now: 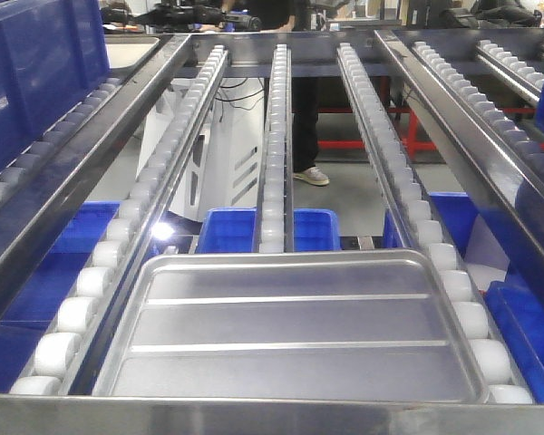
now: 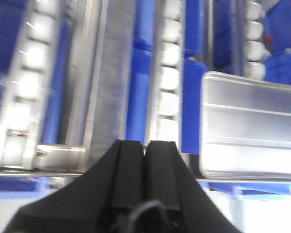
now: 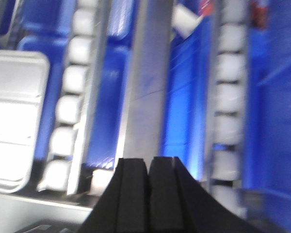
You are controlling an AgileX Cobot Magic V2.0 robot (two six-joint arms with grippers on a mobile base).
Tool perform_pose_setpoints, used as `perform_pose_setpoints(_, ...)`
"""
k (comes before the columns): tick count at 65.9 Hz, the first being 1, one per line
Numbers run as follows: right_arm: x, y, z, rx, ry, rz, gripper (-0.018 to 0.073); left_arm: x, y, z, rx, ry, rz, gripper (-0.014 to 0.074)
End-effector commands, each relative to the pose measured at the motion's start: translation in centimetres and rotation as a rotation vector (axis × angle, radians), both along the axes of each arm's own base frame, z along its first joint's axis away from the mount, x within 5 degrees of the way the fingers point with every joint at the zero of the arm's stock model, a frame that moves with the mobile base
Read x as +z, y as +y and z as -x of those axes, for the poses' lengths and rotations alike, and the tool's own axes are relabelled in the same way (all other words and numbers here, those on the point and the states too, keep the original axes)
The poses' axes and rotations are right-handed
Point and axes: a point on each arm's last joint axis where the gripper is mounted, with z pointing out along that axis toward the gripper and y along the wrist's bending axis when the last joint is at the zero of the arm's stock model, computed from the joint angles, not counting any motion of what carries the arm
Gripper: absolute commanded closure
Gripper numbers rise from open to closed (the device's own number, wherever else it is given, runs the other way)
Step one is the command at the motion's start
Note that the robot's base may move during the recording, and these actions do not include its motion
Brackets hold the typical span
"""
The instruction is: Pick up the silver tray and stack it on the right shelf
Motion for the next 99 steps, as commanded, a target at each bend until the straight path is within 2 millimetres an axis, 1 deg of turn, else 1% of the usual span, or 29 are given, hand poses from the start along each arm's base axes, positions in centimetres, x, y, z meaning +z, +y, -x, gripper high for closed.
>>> perform_pose_setpoints(1, 1.1, 0.7, -1.2, -0.008, -0.061, -0.086, 0.0507, 1.4, -0.5, -1.7, 0.046, -0.055, 0.127, 0.0687)
perform_pose_setpoints(8, 0.1, 1.2, -2.0, -0.035, 0.029, -0.161, 0.0507, 0.8, -1.3, -3.1, 0.061, 0.026, 0.28, 0.0687)
perform_pose_setpoints(17, -1.1, 1.6, -3.2, -0.049, 0.135, -0.168, 0.0507, -0.8, -2.0, -5.2, -0.011, 0.095, 0.273, 0.0687)
perform_pose_setpoints(25, -1.2, 2.1, -4.7, -0.037, 0.234, -0.154, 0.0502, -2.0, -2.8, -6.5, -0.099, 0.167, 0.188, 0.0687)
perform_pose_setpoints(30, -0.8, 2.9, -5.8, -0.019, 0.262, -0.151, 0.05, -2.4, -3.9, -7.1, -0.161, 0.18, 0.116, 0.0687)
perform_pose_setpoints(37, 0.0, 4.3, -7.6, -0.017, 0.273, -0.177, 0.0499, -2.8, -5.9, -7.8, -0.143, 0.22, 0.06, 0.0687)
perform_pose_setpoints(42, -0.1, 5.4, -8.6, -0.034, 0.295, -0.182, 0.0499, -2.8, -7.6, -8.1, -0.142, 0.233, 0.014, 0.0687)
perform_pose_setpoints(49, -0.7, 6.5, -9.5, -0.065, 0.335, -0.145, 0.0499, -3.1, -9.4, -8.7, -0.111, 0.29, -0.051, 0.0687)
perform_pose_setpoints(59, -1.7, 8.0, -9.9, -0.087, 0.361, -0.071, 0.0499, -3.2, -11.5, -10.6, -0.111, 0.351, -0.086, 0.0687)
perform_pose_setpoints(67, -2.2, 9.0, -9.9, -0.097, 0.368, -0.042, 0.0499, -3.4, -12.5, -12.2, -0.106, 0.376, -0.094, 0.0687)
perform_pose_setpoints(74, -2.2, 9.6, -9.9, -0.086, 0.353, -0.059, 0.0499, -3.4, -13.2, -13.2, -0.108, 0.374, -0.094, 0.0687)
perform_pose_setpoints(86, -2.0, 9.8, -10.2, -0.073, 0.316, -0.09, 0.0499, -4.2, -14.2, -13.3, -0.132, 0.392, -0.11, 0.0687)
perform_pose_setpoints(91, -1.9, 9.9, -10.3, -0.07, 0.306, -0.101, 0.0497, -4.1, -14.7, -13.3, -0.146, 0.367, -0.105, 0.0687)
perform_pose_setpoints(95, -1.9, 10.0, -10.4, -0.066, 0.296, -0.108, 0.0473, -4.1, -15.0, -13.2, -0.158, 0.354, -0.106, 0.0687)
perform_pose_setpoints(99, -1.9, 10.0, -10.4, -0.064, 0.291, -0.113, 0.0417, -4.1, -15.2, -13.0, -0.168, 0.355, -0.109, 0.0672)
